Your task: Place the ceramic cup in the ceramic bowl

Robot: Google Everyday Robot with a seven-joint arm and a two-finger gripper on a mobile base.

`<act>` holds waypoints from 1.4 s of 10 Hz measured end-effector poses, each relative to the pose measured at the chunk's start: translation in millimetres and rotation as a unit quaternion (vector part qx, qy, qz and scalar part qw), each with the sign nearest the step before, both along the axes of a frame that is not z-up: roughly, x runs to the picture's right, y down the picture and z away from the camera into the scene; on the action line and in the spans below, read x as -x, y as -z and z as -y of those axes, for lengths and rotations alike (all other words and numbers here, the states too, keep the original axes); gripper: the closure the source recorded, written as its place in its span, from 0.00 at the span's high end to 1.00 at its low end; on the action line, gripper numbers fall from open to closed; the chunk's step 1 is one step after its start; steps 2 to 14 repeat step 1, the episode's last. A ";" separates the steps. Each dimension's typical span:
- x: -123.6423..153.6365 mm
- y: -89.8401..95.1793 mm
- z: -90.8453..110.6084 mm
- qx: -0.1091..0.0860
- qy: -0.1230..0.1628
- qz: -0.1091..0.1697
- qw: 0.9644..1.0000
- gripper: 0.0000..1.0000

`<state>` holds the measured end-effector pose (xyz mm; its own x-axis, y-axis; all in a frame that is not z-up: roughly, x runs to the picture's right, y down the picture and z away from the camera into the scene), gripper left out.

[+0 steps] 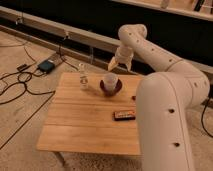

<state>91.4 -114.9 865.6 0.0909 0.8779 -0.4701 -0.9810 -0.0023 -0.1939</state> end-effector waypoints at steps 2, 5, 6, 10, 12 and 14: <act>0.1 0.2 0.3 0.000 0.000 0.000 1.000 0.73; 0.1 0.2 0.3 0.000 0.000 0.000 1.000 0.73; 0.1 0.2 0.3 0.000 0.000 0.000 1.000 0.73; 0.1 0.2 0.3 0.000 0.000 0.000 1.000 0.73; 0.1 0.2 0.3 0.000 0.000 0.000 1.000 0.73; 0.1 0.2 0.3 0.000 0.000 0.000 1.000 0.73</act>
